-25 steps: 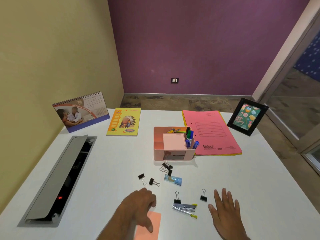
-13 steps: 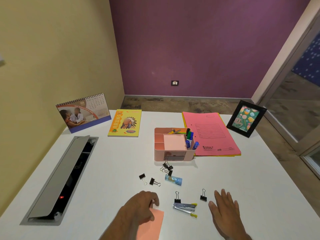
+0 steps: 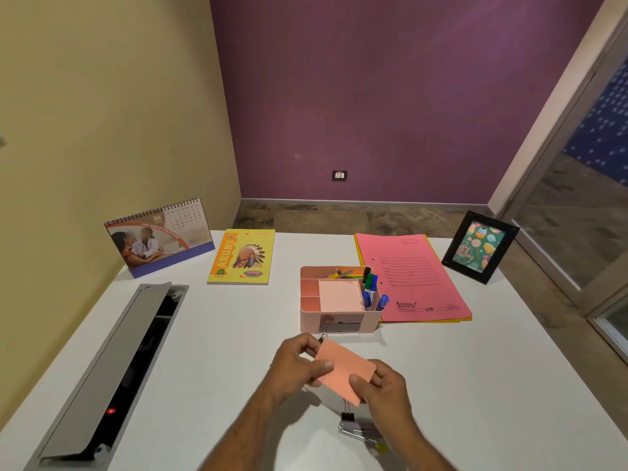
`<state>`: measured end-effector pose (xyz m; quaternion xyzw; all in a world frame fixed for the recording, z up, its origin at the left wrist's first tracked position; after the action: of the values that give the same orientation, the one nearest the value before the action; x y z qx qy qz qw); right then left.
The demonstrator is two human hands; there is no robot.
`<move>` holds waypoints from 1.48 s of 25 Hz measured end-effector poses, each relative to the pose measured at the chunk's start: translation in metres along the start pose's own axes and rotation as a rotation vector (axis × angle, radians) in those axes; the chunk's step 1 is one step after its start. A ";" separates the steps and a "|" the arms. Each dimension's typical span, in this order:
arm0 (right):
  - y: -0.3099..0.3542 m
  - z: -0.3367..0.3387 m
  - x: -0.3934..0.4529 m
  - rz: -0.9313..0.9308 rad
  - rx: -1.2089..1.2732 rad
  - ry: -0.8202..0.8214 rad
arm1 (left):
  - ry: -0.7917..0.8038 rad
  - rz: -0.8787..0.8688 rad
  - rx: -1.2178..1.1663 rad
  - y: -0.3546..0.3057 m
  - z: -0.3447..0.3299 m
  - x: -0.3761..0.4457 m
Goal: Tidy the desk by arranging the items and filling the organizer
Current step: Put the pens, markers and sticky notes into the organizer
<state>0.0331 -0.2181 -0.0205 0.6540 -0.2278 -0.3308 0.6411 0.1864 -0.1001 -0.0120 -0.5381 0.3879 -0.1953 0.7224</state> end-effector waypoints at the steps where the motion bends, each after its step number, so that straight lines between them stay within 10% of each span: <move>1: 0.007 0.000 0.008 0.011 -0.003 -0.017 | -0.035 0.008 -0.014 0.000 0.004 0.004; 9: 0.104 0.034 0.104 0.362 -0.440 -0.168 | -0.529 -0.003 0.485 0.041 0.084 0.020; 16: 0.147 0.014 0.187 0.554 -1.056 -0.121 | -0.449 -0.038 1.033 0.114 0.096 0.046; 25: 0.117 -0.018 0.232 0.472 -1.464 0.085 | -0.502 -0.002 1.115 0.116 0.087 0.045; 37: 0.091 -0.024 0.235 0.339 -1.502 0.223 | -0.473 0.040 1.137 0.115 0.087 0.045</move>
<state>0.2211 -0.3783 0.0351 0.0298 0.0264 -0.2264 0.9732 0.2659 -0.0377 -0.1238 -0.0899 0.0625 -0.2332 0.9662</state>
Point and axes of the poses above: each hand's wrist, its own x-axis towards the middle knuckle, its own z-axis out of the back of the hand, y = z × x, the point moved 6 cm from there along x, towards the middle knuckle, and after that the axes turned 6 degrees about z, right-handed, at the moved point
